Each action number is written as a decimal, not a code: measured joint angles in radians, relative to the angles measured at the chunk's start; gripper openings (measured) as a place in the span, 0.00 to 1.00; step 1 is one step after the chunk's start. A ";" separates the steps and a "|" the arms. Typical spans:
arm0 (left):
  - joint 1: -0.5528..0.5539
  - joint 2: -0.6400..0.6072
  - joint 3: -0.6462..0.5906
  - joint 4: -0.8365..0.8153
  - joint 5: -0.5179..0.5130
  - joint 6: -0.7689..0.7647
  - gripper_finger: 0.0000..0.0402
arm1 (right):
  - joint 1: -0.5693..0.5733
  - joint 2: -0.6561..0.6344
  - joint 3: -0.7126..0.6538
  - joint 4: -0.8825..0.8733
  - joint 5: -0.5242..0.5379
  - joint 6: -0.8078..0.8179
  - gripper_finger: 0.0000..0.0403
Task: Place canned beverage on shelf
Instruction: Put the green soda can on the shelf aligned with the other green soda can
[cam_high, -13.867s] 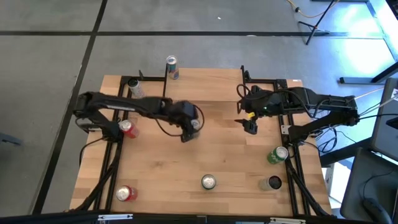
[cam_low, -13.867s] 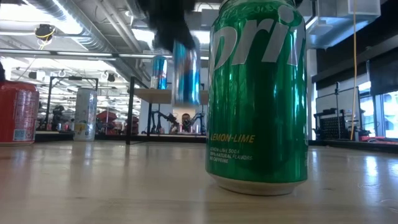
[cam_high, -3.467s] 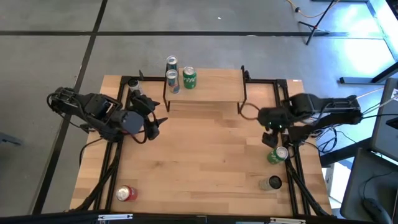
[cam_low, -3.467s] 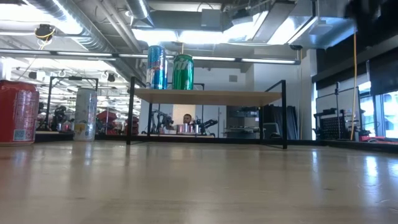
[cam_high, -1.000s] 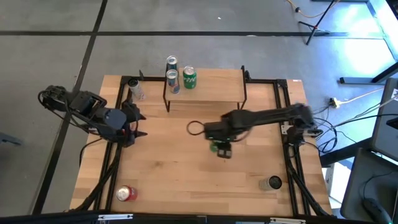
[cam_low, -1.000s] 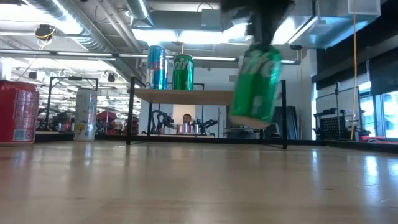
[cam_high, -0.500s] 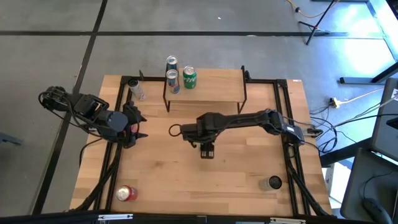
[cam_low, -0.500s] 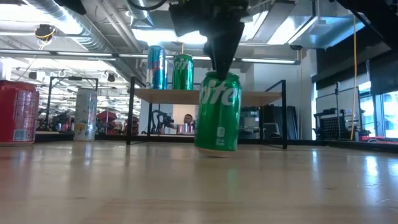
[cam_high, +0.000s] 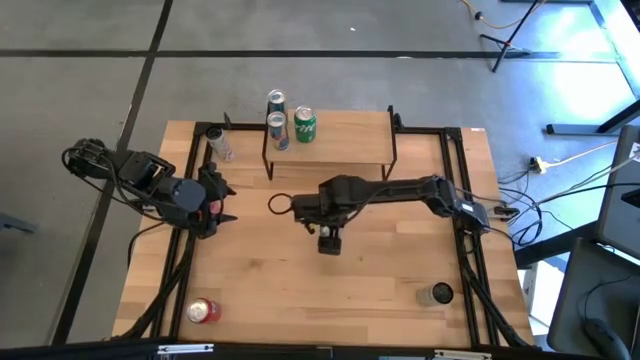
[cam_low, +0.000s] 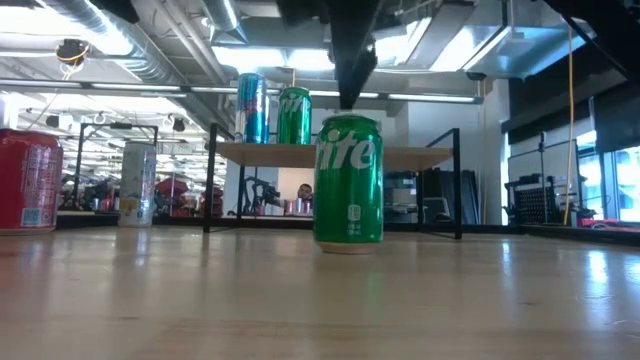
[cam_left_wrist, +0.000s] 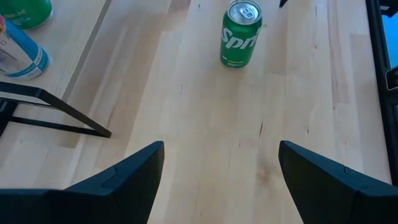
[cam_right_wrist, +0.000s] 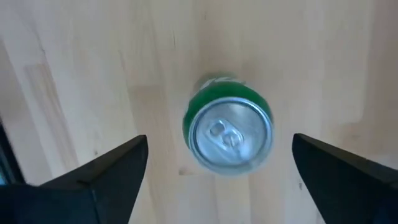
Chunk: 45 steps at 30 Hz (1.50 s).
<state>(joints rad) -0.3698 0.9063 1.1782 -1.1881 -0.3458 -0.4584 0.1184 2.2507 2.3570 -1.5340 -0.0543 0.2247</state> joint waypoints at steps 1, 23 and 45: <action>0.000 -0.004 0.000 0.000 0.000 0.000 0.76 | 0.002 -0.016 -0.002 -0.008 0.010 0.004 0.92; 0.000 -0.116 -0.001 -0.003 -0.009 -0.002 0.76 | 0.083 -0.707 -1.009 0.763 0.226 0.477 0.86; 0.000 -0.115 -0.001 0.001 -0.008 -0.030 0.76 | 0.164 -0.581 -1.129 1.096 0.454 0.439 0.86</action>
<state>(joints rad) -0.3698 0.7918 1.1774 -1.1873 -0.3542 -0.4884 0.2822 1.6693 1.2278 -0.4376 0.4001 0.6632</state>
